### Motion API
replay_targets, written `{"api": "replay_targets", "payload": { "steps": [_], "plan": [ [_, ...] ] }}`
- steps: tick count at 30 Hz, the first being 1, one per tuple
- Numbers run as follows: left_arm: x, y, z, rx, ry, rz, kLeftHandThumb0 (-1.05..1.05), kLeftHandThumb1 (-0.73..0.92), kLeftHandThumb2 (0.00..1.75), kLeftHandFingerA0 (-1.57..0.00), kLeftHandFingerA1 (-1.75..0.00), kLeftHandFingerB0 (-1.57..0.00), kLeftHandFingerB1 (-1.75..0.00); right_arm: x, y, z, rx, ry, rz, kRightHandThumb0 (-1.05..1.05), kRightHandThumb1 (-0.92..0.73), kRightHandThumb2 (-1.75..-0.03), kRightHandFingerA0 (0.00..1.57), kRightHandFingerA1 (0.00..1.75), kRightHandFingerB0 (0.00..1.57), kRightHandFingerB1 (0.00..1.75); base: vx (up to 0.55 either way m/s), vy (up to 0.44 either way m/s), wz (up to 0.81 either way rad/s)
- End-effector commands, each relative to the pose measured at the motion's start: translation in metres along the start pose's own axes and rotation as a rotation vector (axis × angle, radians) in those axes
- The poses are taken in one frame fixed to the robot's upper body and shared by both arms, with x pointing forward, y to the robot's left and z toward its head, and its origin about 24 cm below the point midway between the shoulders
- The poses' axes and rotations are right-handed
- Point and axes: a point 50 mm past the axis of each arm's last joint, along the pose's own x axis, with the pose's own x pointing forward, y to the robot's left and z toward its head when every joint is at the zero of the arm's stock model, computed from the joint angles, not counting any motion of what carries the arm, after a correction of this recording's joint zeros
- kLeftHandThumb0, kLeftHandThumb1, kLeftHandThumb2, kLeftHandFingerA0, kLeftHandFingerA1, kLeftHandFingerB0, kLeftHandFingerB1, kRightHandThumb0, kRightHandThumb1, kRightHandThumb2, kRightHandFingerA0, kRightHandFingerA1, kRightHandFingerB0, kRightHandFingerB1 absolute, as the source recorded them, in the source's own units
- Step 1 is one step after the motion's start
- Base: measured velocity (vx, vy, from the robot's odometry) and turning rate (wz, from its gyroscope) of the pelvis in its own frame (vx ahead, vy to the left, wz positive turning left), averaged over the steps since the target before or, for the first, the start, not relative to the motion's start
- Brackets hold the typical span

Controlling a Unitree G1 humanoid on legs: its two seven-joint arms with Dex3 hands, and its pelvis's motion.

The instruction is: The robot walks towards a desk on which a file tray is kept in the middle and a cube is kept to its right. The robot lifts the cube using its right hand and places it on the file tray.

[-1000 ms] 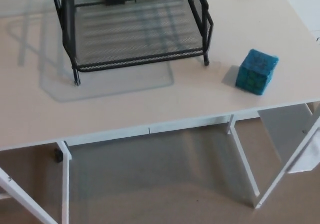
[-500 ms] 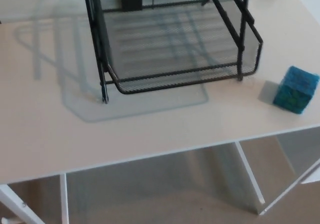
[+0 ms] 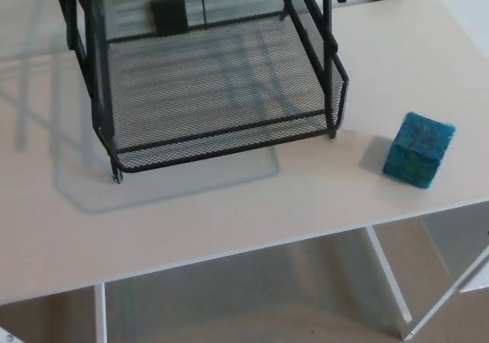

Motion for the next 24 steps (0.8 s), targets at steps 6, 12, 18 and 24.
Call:
{"api": "replay_targets", "payload": {
  "steps": [6,12,18,24],
  "plan": [
    [-0.003,0.006,-0.013,0.044,0.012,0.028,-1.05,0.67,1.26,-0.31,-0.81,-0.08,-0.65,0.001,-0.003,0.002,0.253,-0.008,0.087,-0.78,-0.57,-0.94,0.35,0.52,0.00,0.26,-0.01,0.100,0.03],
    [-0.005,0.005,-0.014,0.016,-0.007,0.014,-1.04,0.70,1.28,-0.21,-0.75,-0.10,-0.64,-0.002,-0.002,0.004,0.328,-0.100,0.105,-0.76,-0.52,-0.89,0.13,0.50,0.03,0.26,0.02,0.154,0.02],
    [-0.004,0.005,-0.021,-0.001,0.008,0.020,-0.99,0.86,0.85,-0.23,-0.81,-0.04,-0.64,0.001,-0.004,0.015,0.559,-0.135,0.111,-0.36,-0.45,-0.99,0.00,0.51,0.01,0.52,0.00,-0.003,0.04],
    [-0.004,0.004,-0.033,-0.006,0.035,0.028,-1.04,0.71,1.28,-0.22,-0.75,-0.08,-0.61,-0.003,-0.011,0.007,0.536,-0.169,0.070,-0.37,-0.44,-0.99,0.00,0.51,0.00,0.51,0.00,0.000,0.00]
  ]
}}
